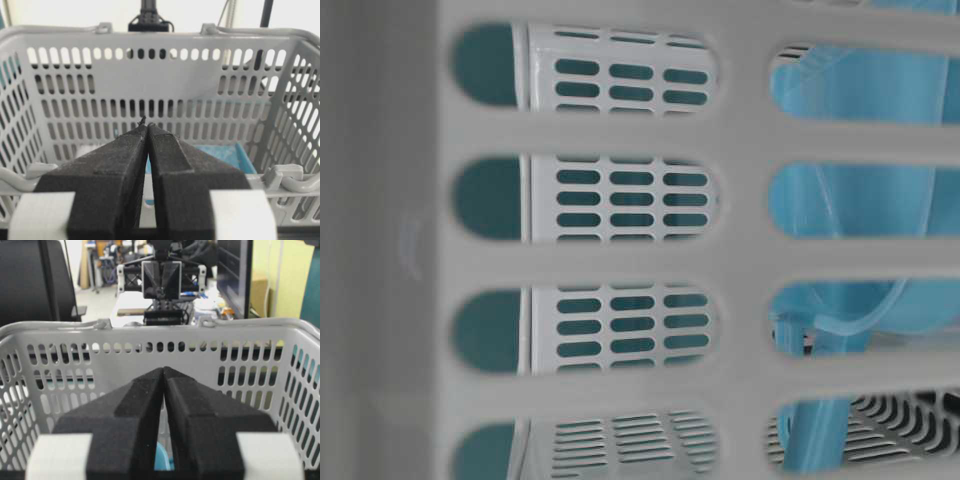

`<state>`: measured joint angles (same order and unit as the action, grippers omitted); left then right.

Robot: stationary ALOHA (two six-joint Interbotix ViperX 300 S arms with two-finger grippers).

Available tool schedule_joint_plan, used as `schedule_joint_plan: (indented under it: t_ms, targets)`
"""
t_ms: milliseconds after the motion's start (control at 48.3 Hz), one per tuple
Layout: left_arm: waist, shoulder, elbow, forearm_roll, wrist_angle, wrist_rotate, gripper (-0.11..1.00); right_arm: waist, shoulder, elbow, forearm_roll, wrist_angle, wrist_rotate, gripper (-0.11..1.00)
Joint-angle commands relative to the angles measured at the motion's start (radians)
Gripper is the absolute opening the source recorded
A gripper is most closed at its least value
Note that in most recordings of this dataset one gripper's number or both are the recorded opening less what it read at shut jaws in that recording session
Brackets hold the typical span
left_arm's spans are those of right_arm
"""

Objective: Pick up the dustpan from the shopping basket with the left arm.
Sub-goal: 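Move the left gripper over the basket toward the blue dustpan handle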

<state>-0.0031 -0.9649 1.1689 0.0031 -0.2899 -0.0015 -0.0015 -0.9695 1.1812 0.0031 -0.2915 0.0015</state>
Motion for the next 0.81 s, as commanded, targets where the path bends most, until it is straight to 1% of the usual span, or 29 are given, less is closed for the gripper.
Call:
schedule_joint_plan:
  t_ms: [0, 21, 83, 145, 228, 290, 311, 456, 601, 787]
  targets:
    - [-0.014, 0.029, -0.081, 0.040, 0.067, -0.029, 0.06, 0.005, 0.006, -0.020, 0.002, -0.008, 0.006, 0.00]
    - [-0.015, 0.038, -0.100, 0.040, 0.097, -0.035, 0.06, 0.005, 0.003, -0.021, 0.003, -0.008, 0.006, 0.00]
    - [-0.018, 0.077, -0.178, 0.040, 0.219, -0.051, 0.00, 0.003, -0.003, -0.021, 0.009, -0.002, 0.008, 0.00]
    - [-0.028, 0.120, -0.258, 0.040, 0.347, -0.060, 0.00, 0.003, -0.011, -0.021, 0.009, 0.014, 0.011, 0.00]
    - [-0.048, 0.189, -0.374, 0.041, 0.512, -0.055, 0.00, 0.003, -0.025, -0.021, 0.009, 0.051, 0.011, 0.00]
    - [-0.061, 0.255, -0.456, 0.041, 0.627, -0.054, 0.00, 0.003, -0.032, -0.023, 0.009, 0.083, 0.012, 0.00]
    - [-0.069, 0.287, -0.497, 0.040, 0.684, -0.054, 0.00, 0.003, -0.034, -0.025, 0.009, 0.094, 0.012, 0.00]
    - [-0.101, 0.437, -0.684, 0.040, 0.922, -0.051, 0.00, 0.005, -0.060, -0.029, 0.009, 0.173, 0.017, 0.00]
    - [-0.112, 0.578, -0.836, 0.041, 1.104, -0.048, 0.00, 0.005, -0.086, -0.035, 0.009, 0.233, 0.012, 0.00]
    - [-0.115, 0.716, -0.966, 0.041, 1.230, -0.054, 0.00, 0.003, -0.106, -0.037, 0.009, 0.258, 0.012, 0.00]
